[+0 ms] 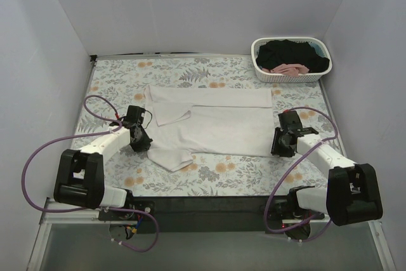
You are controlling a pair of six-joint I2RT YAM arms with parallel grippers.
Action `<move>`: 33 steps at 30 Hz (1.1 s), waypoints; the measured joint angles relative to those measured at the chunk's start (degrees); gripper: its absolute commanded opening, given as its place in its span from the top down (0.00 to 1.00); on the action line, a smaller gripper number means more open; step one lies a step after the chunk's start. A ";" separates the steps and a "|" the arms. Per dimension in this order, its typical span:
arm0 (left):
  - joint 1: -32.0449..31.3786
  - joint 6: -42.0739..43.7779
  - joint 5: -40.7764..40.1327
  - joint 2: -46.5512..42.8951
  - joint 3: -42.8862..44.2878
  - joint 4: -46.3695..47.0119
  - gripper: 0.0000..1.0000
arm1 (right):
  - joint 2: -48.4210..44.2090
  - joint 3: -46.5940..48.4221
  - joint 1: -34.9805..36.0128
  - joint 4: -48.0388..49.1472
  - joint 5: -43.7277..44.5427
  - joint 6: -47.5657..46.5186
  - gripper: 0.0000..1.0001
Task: Fold and stack the t-shirts
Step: Fold the tshirt
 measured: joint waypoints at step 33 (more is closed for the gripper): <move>0.72 0.11 0.24 8.74 20.17 -9.35 1.00 | 8.04 16.65 -4.09 -5.22 -2.80 -6.40 0.99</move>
